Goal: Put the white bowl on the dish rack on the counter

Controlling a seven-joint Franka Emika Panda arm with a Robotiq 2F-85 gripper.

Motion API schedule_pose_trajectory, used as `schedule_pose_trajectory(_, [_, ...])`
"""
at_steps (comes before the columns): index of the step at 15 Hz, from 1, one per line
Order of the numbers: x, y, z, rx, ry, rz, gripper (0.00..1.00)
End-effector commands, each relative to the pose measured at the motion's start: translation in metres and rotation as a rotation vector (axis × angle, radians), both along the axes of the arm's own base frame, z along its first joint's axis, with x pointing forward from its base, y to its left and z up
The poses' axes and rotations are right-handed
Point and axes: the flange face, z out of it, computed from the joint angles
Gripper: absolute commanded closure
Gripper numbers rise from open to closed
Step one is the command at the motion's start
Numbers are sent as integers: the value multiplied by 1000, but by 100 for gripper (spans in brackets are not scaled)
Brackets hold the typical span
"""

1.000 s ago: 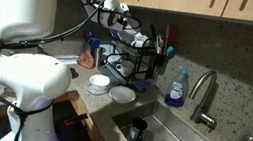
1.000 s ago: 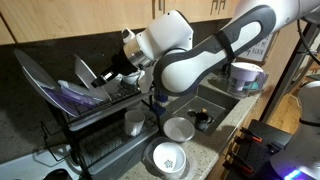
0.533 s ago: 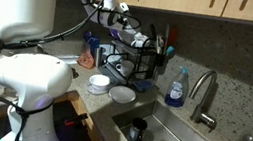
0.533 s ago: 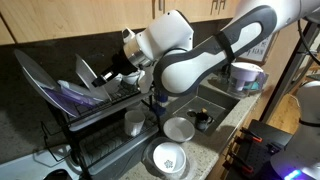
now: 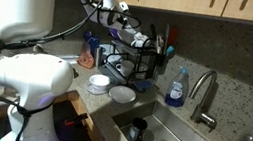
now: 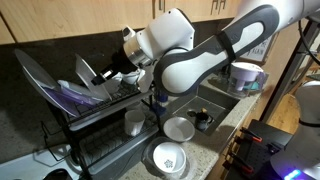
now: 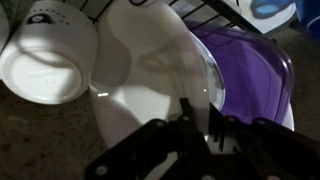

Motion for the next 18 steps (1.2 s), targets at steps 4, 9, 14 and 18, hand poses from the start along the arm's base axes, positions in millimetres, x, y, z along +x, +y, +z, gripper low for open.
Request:
schedule_pose_trajectory(4, [-12, -4, 15, 42, -48, -13, 96])
schedule_pose_trajectory(9, [-8, -5, 19, 44, -65, -28, 96])
schedule_pose_trajectory(14, [-11, -1, 23, 43, -83, -24, 96])
schedule_pose_trajectory(18, [-13, 3, 25, 42, -96, -24, 96])
